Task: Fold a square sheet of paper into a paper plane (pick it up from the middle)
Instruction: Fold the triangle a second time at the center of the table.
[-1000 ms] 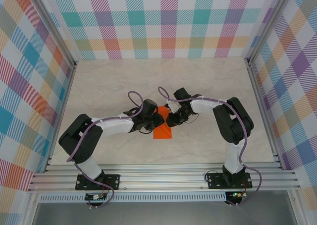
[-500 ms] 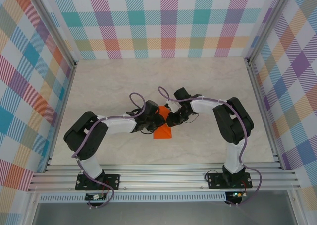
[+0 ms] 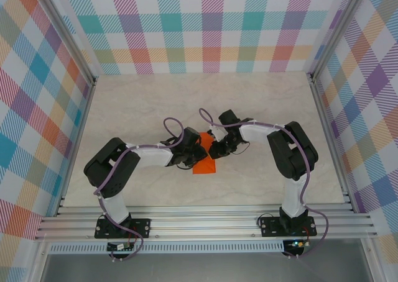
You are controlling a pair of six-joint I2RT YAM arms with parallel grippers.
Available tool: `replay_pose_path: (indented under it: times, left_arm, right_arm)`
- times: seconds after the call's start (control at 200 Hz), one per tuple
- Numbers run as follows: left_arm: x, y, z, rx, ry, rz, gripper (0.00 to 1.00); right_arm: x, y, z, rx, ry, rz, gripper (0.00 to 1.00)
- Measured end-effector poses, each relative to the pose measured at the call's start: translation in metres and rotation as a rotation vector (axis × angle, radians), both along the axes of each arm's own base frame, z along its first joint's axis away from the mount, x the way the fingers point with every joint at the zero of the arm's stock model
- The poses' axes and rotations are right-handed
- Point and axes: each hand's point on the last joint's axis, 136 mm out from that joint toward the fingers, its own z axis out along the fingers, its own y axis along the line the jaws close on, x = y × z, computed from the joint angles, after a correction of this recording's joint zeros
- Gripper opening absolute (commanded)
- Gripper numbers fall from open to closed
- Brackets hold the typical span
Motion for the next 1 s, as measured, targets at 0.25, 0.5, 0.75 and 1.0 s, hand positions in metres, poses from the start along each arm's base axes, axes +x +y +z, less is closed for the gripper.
replay_pose_path:
  times: [0.25,0.5,0.75,1.0]
  left_arm:
    - [0.000,0.000,-0.001,-0.011,-0.002,0.015,0.19]
    - [0.002,0.000,-0.001,-0.014,-0.008,0.018,0.19]
    - [0.003,-0.002,0.000,-0.020,-0.014,0.018,0.19]
    - [0.003,-0.002,-0.001,-0.020,-0.014,0.018,0.19]
  right_arm:
    - [0.001,0.000,0.001,0.007,0.009,-0.014,0.27]
    - [0.004,-0.018,0.036,0.046,-0.040,-0.110,0.38]
    - [-0.016,-0.015,0.066,0.173,-0.006,-0.133,0.18]
    - [-0.042,0.001,0.065,0.235,0.112,-0.088,0.12]
